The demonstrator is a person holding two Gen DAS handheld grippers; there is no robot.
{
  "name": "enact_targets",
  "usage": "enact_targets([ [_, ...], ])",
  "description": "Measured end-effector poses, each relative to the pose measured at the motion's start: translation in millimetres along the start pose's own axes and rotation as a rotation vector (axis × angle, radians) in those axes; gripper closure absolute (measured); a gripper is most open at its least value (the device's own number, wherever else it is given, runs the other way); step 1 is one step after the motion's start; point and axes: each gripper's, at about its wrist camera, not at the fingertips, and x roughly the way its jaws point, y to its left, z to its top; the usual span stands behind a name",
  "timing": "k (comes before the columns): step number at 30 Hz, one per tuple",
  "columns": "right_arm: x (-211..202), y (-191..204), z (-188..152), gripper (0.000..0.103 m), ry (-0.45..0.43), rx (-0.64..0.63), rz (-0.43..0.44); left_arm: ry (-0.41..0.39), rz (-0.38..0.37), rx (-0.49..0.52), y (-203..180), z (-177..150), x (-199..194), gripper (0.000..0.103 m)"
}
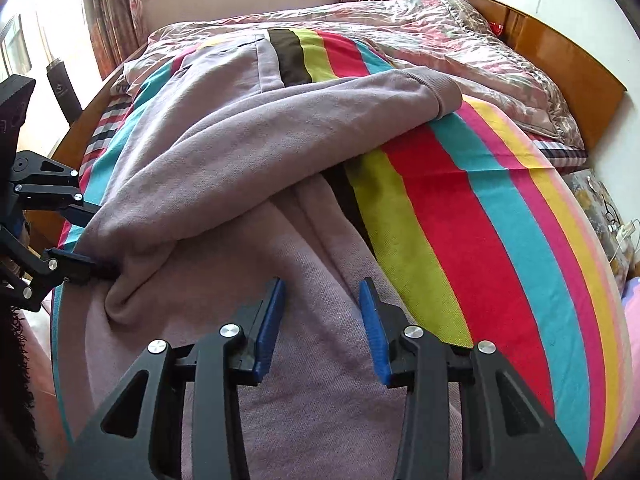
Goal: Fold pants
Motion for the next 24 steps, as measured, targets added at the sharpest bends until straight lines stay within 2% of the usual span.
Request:
enact_targets([
  [1, -1.1, 3.8, -1.4, 0.08, -0.009, -0.018, -0.002, -0.004, -0.01, -0.007, 0.2, -0.9, -0.6, 0.073],
  [2, -1.4, 8.6, -2.0, 0.085, -0.015, -0.041, -0.014, -0.007, -0.023, -0.008, -0.9, -2.1, -1.0, 0.081],
  [5, -5.7, 16.4, -3.4, 0.096, -0.037, -0.068, -0.069, -0.029, -0.036, 0.011, -7.4, -2.9, -3.5, 0.095],
  [7, -17.0, 19.7, -2.1, 0.098, -0.076, -0.071, -0.102, -0.079, -0.054, 0.006, -10.1, -1.0, -14.0, 0.097],
  [11, -58.4, 13.8, 10.4, 0.099, -0.215, -0.024, -0.15, -0.181, -0.08, 0.004, -12.4, 7.7, -43.4, 0.097],
  [14, -44.9, -2.4, 16.2, 0.099, -0.19, 0.002, -0.229, -0.151, -0.042, 0.003, -11.6, 7.2, -33.8, 0.097],
  [19, 8.8, -15.9, 8.2, 0.098, -0.086, 0.057, -0.203, -0.046, -0.015, -0.033, -4.0, -12.2, -7.5, 0.097],
  [21, 6.7, -19.9, 9.3, 0.093, -0.095, 0.088, -0.195, -0.033, -0.015, -0.017, -3.8, -14.4, -6.6, 0.097],
  [23, 1.8, -27.0, 9.7, 0.056, -0.091, 0.148, -0.186, -0.018, -0.02, -0.008, -1.8, -16.4, -5.1, 0.093],
  [24, -1.8, -28.8, 9.1, 0.045, -0.088, 0.169, -0.174, -0.015, -0.024, -0.006, 0.4, -16.3, -6.1, 0.091],
])
